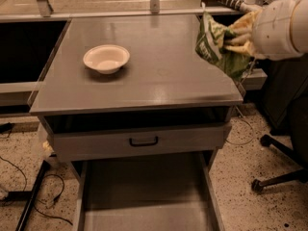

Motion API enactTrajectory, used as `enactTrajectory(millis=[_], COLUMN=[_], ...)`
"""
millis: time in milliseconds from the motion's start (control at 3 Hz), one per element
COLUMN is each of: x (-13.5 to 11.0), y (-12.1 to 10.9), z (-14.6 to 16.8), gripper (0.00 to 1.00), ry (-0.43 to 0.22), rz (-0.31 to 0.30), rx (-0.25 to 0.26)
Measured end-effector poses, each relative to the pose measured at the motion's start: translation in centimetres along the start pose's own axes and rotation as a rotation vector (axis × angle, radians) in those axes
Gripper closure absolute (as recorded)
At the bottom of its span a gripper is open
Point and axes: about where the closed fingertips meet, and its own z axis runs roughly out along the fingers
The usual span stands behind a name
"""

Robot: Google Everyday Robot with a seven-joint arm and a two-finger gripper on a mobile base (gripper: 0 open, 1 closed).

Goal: Pick green jalapeno chip bag from middle drawer and place on counter

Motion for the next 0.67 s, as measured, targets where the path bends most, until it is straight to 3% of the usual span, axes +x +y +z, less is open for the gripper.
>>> enactTrajectory(millis=[333,667], x=[-0.3,-1.4], y=[-2.2,-1.4], z=[3.2,7.6], gripper=[1.00,1.00], ry=[-0.082,-0.170], rz=[0.012,0.012], rx=[0.004,-0.049])
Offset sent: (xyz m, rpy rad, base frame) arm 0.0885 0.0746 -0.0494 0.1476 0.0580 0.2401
